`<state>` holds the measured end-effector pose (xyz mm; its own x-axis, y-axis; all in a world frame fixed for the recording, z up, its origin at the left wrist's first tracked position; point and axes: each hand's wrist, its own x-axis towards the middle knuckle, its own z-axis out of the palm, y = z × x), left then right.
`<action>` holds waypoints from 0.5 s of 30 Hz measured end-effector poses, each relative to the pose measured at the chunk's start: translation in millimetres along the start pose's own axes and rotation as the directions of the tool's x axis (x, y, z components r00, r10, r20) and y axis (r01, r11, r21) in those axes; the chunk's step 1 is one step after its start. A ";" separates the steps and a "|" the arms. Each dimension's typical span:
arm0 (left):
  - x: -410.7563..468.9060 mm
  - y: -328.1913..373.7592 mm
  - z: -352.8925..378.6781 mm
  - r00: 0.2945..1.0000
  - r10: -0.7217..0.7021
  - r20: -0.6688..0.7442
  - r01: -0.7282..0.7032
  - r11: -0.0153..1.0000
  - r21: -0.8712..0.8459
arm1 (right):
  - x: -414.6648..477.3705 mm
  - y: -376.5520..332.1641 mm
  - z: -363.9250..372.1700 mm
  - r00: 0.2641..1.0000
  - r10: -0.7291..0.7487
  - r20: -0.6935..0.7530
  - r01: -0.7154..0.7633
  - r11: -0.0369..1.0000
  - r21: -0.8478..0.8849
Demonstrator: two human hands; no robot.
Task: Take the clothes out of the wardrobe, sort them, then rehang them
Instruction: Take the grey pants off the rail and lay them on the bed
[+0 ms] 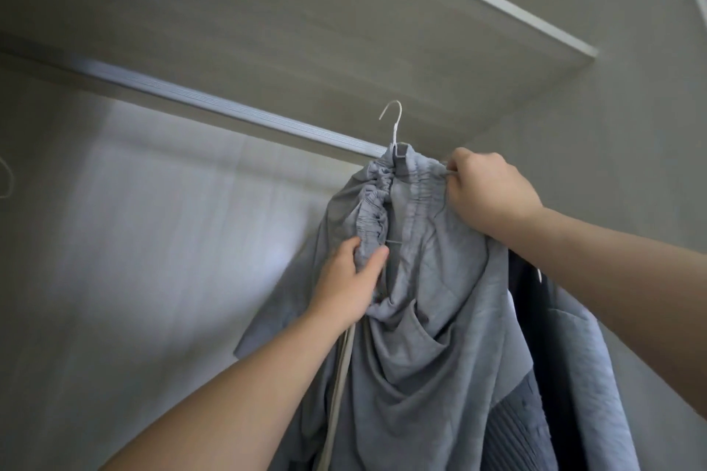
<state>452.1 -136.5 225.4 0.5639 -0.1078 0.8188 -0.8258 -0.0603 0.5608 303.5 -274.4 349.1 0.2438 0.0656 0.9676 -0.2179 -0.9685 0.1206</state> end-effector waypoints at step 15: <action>-30.1 122.6 62.1 0.858 0.441 -0.262 -0.346 0.875 0.340 | -108.7 125.4 -143.4 0.969 -0.240 -0.057 0.227 0.958 -0.177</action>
<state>333.2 -202.3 261.8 0.1228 0.1406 0.9824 -0.9208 -0.3532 0.1657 114.2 -368.6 290.8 0.2351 0.3099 0.9213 -0.3208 -0.8700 0.3745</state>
